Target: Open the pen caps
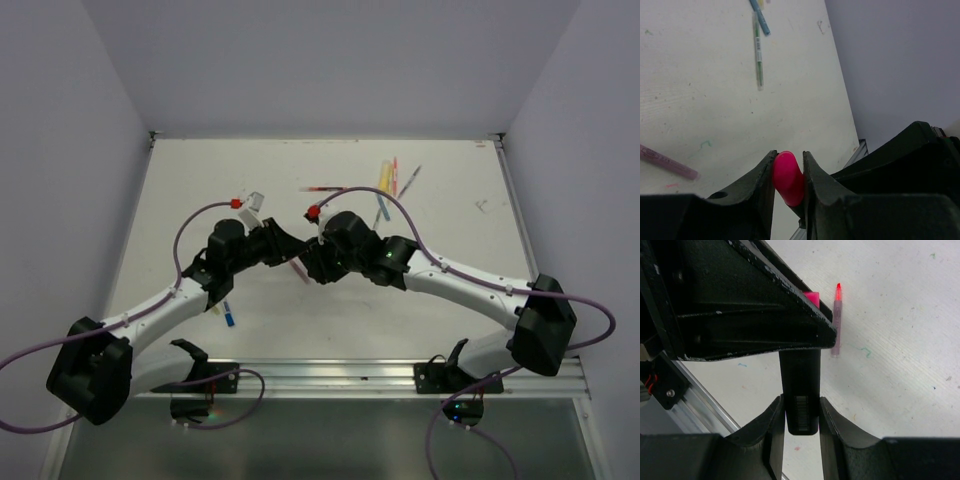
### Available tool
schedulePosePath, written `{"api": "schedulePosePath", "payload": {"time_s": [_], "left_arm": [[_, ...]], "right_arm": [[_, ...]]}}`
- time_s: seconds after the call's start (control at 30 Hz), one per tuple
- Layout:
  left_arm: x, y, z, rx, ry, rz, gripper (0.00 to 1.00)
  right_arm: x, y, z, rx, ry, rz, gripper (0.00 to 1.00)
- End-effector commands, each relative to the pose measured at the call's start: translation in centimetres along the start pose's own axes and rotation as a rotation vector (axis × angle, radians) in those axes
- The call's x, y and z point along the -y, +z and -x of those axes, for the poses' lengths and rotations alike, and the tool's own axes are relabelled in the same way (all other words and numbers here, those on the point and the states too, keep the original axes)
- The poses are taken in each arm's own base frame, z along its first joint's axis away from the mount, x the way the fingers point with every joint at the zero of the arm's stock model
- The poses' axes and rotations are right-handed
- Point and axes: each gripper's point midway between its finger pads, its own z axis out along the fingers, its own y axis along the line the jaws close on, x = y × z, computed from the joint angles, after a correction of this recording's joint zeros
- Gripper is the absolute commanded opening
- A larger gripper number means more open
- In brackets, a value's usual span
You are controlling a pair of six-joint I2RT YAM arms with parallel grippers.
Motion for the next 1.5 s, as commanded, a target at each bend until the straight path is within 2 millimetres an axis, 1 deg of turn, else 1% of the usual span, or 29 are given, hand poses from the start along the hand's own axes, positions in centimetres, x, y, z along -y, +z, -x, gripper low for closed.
{"api": "schedulePosePath", "payload": {"time_s": [0.0, 0.03, 0.07, 0.1, 0.13, 0.2, 0.23, 0.4, 0.47, 0.53, 0.57, 0.6, 0.63, 0.67, 0.7, 0.73, 0.77, 0.8, 0.83, 0.9, 1.0, 1.13, 1.17, 1.2, 1.23, 1.33, 1.37, 1.4, 1.47], "left_arm": [[0.9, 0.1, 0.7, 0.013, 0.032, -0.023, 0.14], [0.9, 0.1, 0.5, 0.005, 0.029, -0.025, 0.00], [0.8, 0.1, 0.4, 0.002, 0.027, -0.022, 0.00], [0.8, 0.1, 0.4, 0.003, 0.022, -0.023, 0.00], [0.9, 0.1, 0.4, 0.005, 0.021, -0.031, 0.00], [1.0, 0.1, 0.1, -0.002, 0.006, -0.040, 0.00], [1.1, 0.1, 0.2, 0.001, 0.003, -0.043, 0.00], [1.1, 0.0, 0.4, 0.010, -0.016, -0.038, 0.00], [1.2, 0.1, 0.5, 0.014, -0.024, -0.036, 0.00], [1.1, 0.1, 0.7, 0.028, -0.039, -0.029, 0.00], [1.0, 0.1, 0.9, 0.033, -0.046, -0.024, 0.00], [1.1, 0.1, 1.1, 0.042, -0.059, -0.021, 0.00], [0.6, 0.2, 1.1, 0.043, -0.072, 0.008, 0.00], [0.7, 0.4, 2.2, 0.077, -0.072, 0.023, 0.00], [0.5, 0.5, 2.7, 0.092, -0.081, 0.046, 0.00], [-0.6, 0.7, 2.7, 0.090, -0.096, 0.103, 0.00], [-1.3, 0.9, 3.8, 0.125, -0.098, 0.146, 0.00], [-1.1, 1.2, 5.0, 0.145, -0.091, 0.155, 0.00], [-2.1, 1.4, 5.7, 0.151, -0.096, 0.192, 0.00], [-2.2, 2.1, 7.8, 0.186, -0.047, 0.216, 0.00], [-3.3, 2.5, 9.0, 0.186, -0.010, 0.255, 0.00], [-5.1, 1.5, 9.7, 0.199, -0.060, 0.219, 0.00], [-5.0, 1.4, 10.0, 0.204, -0.065, 0.192, 0.00], [-3.9, 1.3, 11.1, 0.243, -0.061, 0.134, 0.00], [-3.8, 1.1, 11.2, 0.252, -0.062, 0.105, 0.00], [-1.4, 1.0, 11.5, 0.243, -0.037, -0.031, 0.00], [-1.3, 0.9, 11.3, 0.234, -0.036, -0.049, 0.00], [-0.7, 0.7, 11.8, 0.251, -0.043, -0.086, 0.00], [-1.4, 0.0, 11.8, 0.249, -0.074, -0.109, 0.00]], "right_arm": [[-1.3, -0.6, 2.9, 0.083, -0.005, 0.053, 0.00], [-1.3, -0.4, 2.9, 0.086, -0.008, 0.058, 0.00], [-1.3, -0.4, 2.8, 0.087, -0.008, 0.056, 0.00], [-1.2, -0.2, 2.8, 0.087, -0.011, 0.055, 0.13], [-1.3, -0.1, 2.9, 0.087, -0.013, 0.056, 0.24], [-1.4, 0.5, 2.9, 0.085, -0.021, 0.061, 0.37], [-1.4, 0.6, 3.0, 0.088, -0.022, 0.062, 0.40], [-1.3, 2.0, 3.0, 0.076, -0.031, 0.054, 0.40], [-1.2, 2.3, 3.0, 0.081, -0.032, 0.050, 0.37], [-1.0, 2.7, 2.8, 0.073, -0.034, 0.042, 0.27], [-0.9, 2.8, 2.6, 0.067, -0.035, 0.038, 0.09], [-0.7, 3.0, 2.2, 0.059, -0.033, 0.029, 0.00], [-0.5, 3.3, 1.9, 0.049, -0.032, 0.025, 0.00], [-0.3, 3.5, 1.3, 0.034, -0.032, 0.018, 0.00], [0.1, 3.7, 1.1, 0.030, -0.029, -0.004, 0.00], [0.5, 3.9, 0.7, 0.028, -0.024, -0.016, 0.00], [0.8, 4.2, -0.2, 0.014, -0.021, -0.025, 0.00], [0.7, 4.4, -0.4, 0.021, -0.020, -0.026, 0.00], [0.9, 4.5, -0.8, 0.009, -0.020, -0.034, 0.00], [1.0, 4.9, -1.9, -0.031, -0.023, -0.032, 0.00], [0.8, 4.8, -2.4, -0.047, -0.017, -0.012, 0.00], [0.9, 4.5, -2.8, -0.066, -0.023, -0.017, 0.00], [0.2, 4.4, -2.9, -0.078, -0.025, 0.020, 0.00], [0.1, 4.6, -3.2, -0.093, -0.023, 0.030, 0.00], [-0.1, 4.6, -3.3, -0.100, -0.019, 0.039, 0.00], [-0.5, 4.3, -3.7, -0.109, -0.003, 0.061, 0.00], [-0.7, 4.1, -4.0, -0.116, -0.002, 0.076, 0.00], [-0.7, 3.8, -3.9, -0.116, -0.004, 0.080, 0.00], [-0.6, 3.4, -4.4, -0.135, -0.015, 0.078, 0.00]]}}
